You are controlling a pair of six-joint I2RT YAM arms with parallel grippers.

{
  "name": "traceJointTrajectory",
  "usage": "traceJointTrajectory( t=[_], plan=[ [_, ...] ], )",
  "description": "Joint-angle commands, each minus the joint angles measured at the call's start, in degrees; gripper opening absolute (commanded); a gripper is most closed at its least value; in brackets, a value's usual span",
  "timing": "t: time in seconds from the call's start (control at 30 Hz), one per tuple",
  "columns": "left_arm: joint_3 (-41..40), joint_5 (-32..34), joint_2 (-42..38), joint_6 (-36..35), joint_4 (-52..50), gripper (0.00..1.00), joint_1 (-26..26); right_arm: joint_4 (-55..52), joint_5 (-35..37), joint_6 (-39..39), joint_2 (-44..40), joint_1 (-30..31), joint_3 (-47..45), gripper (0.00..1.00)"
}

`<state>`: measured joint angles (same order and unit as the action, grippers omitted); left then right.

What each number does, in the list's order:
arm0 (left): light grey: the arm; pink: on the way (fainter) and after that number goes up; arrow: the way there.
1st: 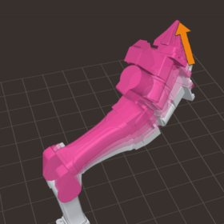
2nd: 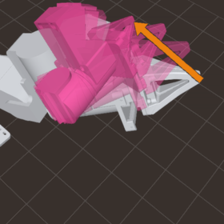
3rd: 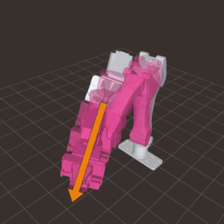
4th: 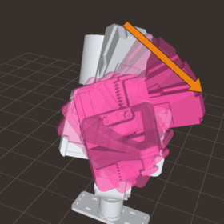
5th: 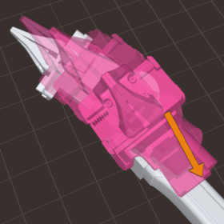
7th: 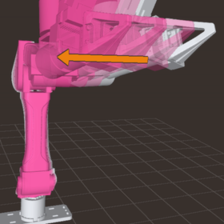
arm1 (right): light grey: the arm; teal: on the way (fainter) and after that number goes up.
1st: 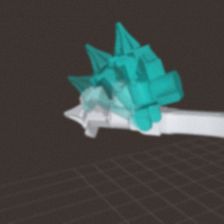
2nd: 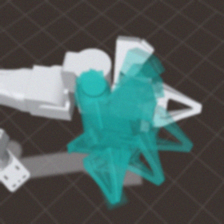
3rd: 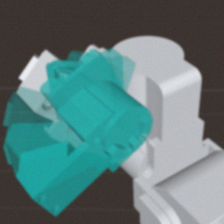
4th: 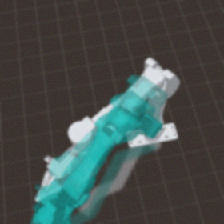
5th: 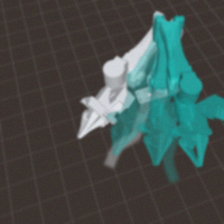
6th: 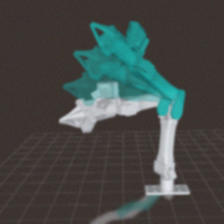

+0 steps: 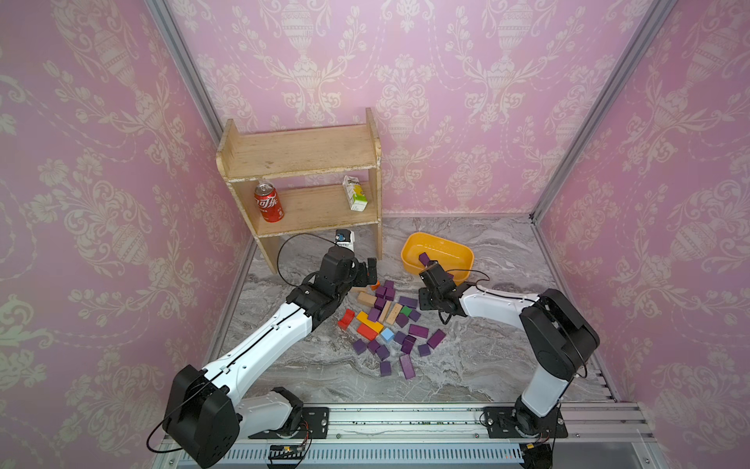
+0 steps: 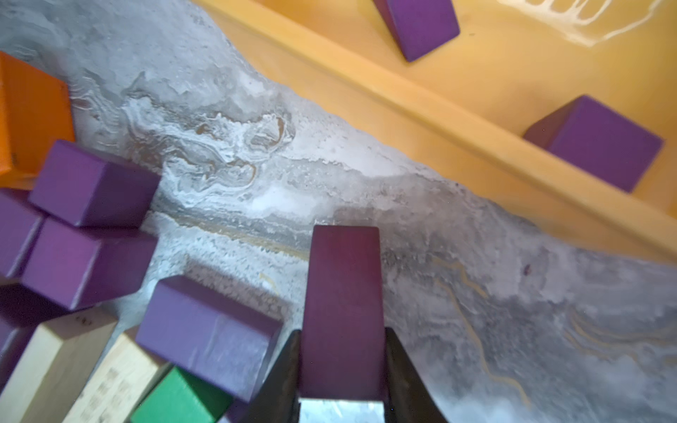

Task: Pick purple bricks into the storage bin
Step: Pick up the building block from the center of the board, then place the building block in the storage box.

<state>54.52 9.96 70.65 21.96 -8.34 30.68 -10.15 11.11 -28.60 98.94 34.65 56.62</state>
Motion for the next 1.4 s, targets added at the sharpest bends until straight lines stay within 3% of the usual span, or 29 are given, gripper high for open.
traceJointTrajectory(
  t=[0.0, 0.3, 0.73, 0.87, 0.97, 1.03, 1.37],
  plan=[
    [-0.95, 0.53, 0.34, -0.30, 0.53, 0.99, 0.24, -3.47, -1.65, -0.10, -5.37, 0.26, -0.56, 0.23],
    [-1.46, 0.15, -0.04, 0.11, 0.08, 0.99, 0.21, -4.63, -2.27, 3.23, -10.81, -3.81, 3.24, 0.26],
    [-4.31, 4.29, -7.91, -0.51, -3.33, 0.99, 0.26, -3.87, -6.39, 4.42, -1.00, -12.11, 14.35, 0.29],
    [-4.42, 5.95, -9.77, -1.28, -4.84, 0.99, 0.14, -2.44, -6.93, 3.81, 1.66, -12.96, 16.24, 0.43],
    [-4.54, 6.15, -10.36, -1.63, -4.75, 0.99, 0.16, -1.30, -6.15, 3.94, 1.86, -13.06, 16.60, 0.75],
    [-4.43, 5.87, -10.23, -1.61, -4.76, 0.99, 0.05, -1.62, -6.76, 4.66, 1.66, -13.06, 16.93, 0.83],
    [-4.01, 4.58, -8.28, -2.33, -2.93, 0.99, -0.24, -3.29, -7.80, 5.64, -6.81, -13.04, 11.49, 0.84]
  ],
)
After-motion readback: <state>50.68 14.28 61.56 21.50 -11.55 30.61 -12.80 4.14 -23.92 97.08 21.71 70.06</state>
